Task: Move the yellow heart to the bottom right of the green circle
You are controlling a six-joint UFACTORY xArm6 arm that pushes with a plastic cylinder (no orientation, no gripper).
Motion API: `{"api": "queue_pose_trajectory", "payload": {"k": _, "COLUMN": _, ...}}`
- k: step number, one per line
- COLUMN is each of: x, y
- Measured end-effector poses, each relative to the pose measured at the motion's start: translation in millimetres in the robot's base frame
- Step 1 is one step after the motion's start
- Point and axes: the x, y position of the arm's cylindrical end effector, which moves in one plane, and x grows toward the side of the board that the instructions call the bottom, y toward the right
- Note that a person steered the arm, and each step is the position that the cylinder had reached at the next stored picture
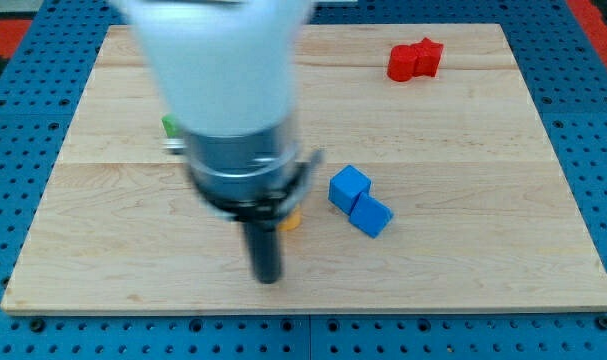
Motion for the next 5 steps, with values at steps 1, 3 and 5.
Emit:
{"api": "queue_pose_trajectory", "payload": {"k": 1, "x": -42.8, "y": 3.7}}
{"api": "queue_pose_trajectory", "payload": {"k": 3, "x": -74.8, "y": -37.3}}
{"api": "queue_pose_trajectory", "payload": {"k": 5, "x": -47.8, "y": -3.1}}
